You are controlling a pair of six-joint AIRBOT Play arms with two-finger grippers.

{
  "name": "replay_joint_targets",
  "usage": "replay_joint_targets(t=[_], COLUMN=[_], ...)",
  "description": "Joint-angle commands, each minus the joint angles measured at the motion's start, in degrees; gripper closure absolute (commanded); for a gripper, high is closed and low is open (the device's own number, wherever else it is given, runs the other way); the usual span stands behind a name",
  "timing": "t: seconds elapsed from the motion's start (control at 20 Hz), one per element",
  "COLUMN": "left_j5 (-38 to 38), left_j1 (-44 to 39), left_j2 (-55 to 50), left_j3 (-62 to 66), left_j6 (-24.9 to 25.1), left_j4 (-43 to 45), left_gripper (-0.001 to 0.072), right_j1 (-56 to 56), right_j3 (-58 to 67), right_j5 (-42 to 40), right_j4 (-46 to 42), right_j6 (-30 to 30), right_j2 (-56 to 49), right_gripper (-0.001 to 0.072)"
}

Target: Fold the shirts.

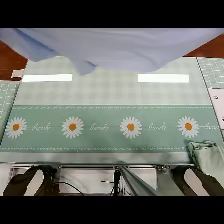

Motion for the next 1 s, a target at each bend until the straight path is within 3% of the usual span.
replay_joint_targets(t=[0.0, 0.15, 0.3, 0.5, 0.6, 0.7, 0.95], left_j5=[0.22, -1.84, -9.16, -28.89, -33.86, -36.13, -33.73], left_j1=[0.81, 0.81, 0.81, 0.81, 0.83, 0.81, 0.74], left_j2=[7.26, 12.87, 17.77, 19.76, 19.76, 19.78, 19.93], left_j3=[7.13, 7.67, 7.69, 7.28, 4.85, -1.18, -26.53], left_j6=[-2.12, -9.01, -16.65, -21.0, -21.49, -21.49, -21.42], left_j4=[1.57, 8.61, 16.31, 24.92, 27.28, 27.26, 27.02], left_gripper=[0.0684, 0.0684, 0.0685, 0.0685, 0.0685, 0.0686, 0.0686], right_j1=[-0.37, -0.37, -0.37, -0.37, -0.37, 1.18, 10.32], right_j3=[6.88, 10.05, 11.52, 11.5, 11.5, 9.31, -7.04], right_j5=[-0.07, 4.5, 15.85, 32.06, 42.64, 42.6, 41.18], right_j4=[-2.03, -8.41, -13.53, -21.86, -28.68, -34.47, -38.99], right_j6=[5.88, 11.89, 16.59, 16.98, 14.1, 13.25, 13.25], right_j2=[8.85, 12.57, 14.62, 14.34, 12.33, 11.06, 4.55], right_gripper=[0.0685, 0.0684, 0.0684, 0.0684, 0.0685, 0.0685, 0.0685])
